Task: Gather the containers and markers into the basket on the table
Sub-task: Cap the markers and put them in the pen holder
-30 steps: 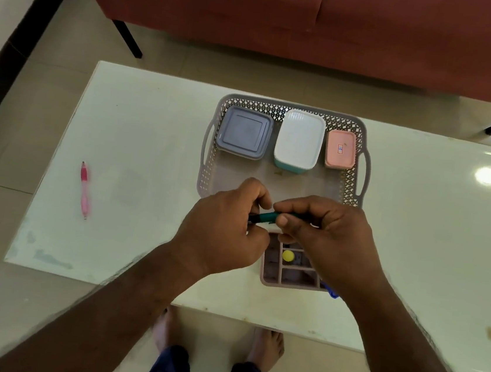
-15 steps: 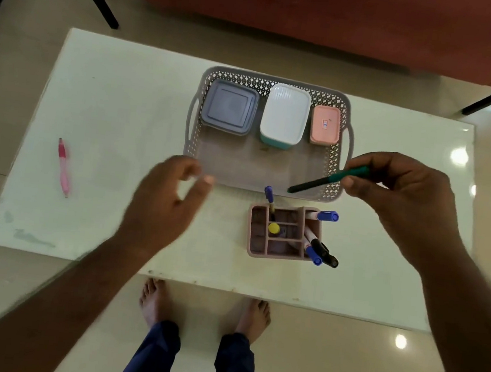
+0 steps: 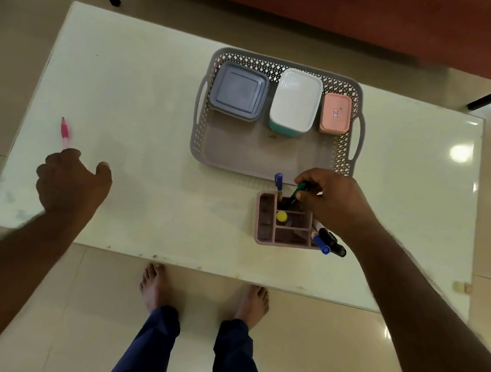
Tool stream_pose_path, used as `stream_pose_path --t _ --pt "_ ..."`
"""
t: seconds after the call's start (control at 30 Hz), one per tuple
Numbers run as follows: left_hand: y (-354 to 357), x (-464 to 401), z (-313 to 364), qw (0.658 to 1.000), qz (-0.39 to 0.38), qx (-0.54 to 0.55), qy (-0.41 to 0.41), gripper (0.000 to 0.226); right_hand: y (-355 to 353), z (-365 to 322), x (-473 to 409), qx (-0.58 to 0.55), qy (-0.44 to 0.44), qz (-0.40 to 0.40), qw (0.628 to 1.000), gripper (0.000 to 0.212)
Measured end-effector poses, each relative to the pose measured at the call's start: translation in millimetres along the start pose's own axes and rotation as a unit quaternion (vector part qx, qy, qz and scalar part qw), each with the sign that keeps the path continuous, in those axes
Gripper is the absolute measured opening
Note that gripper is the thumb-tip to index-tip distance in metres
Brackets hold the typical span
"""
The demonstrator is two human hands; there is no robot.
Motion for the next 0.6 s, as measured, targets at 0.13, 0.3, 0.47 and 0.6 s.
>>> stream_pose_path --t 0.13,0.3,0.47,0.6 --pt "9.7 -12.9 -8.0 0.996 -0.071 -0.035 -0.032 0.059 -0.1 -3.1 -1.8 0.020 0.016 -0.006 1.000 0.031" --pt "13.7 -20.7 -19.0 0.995 -0.085 0.008 -0.045 0.041 -7.9 -6.1 -4.1 0.038 0.034 -0.018 0.999 0.045" --pt "13.0 -26.3 -28.0 0.993 -0.055 0.059 -0.090 0.043 -35.8 -17.8 4.4 -0.006 0.059 0.062 0.996 0.057" --pt "8.0 -43.6 -31.1 0.979 -0.099 0.058 -0.168 0.044 -45.8 -23.1 9.3 -0.037 -0.005 0.169 0.985 0.051"
Point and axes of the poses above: each hand's wrist, its own x-axis away from the middle knuckle, its own y-axis out of the palm, z = x × y, the point moved 1 cm from there along -x, towards the middle knuckle, and after that the axes turned 2 degrees about -x, right-handed, at the moved point
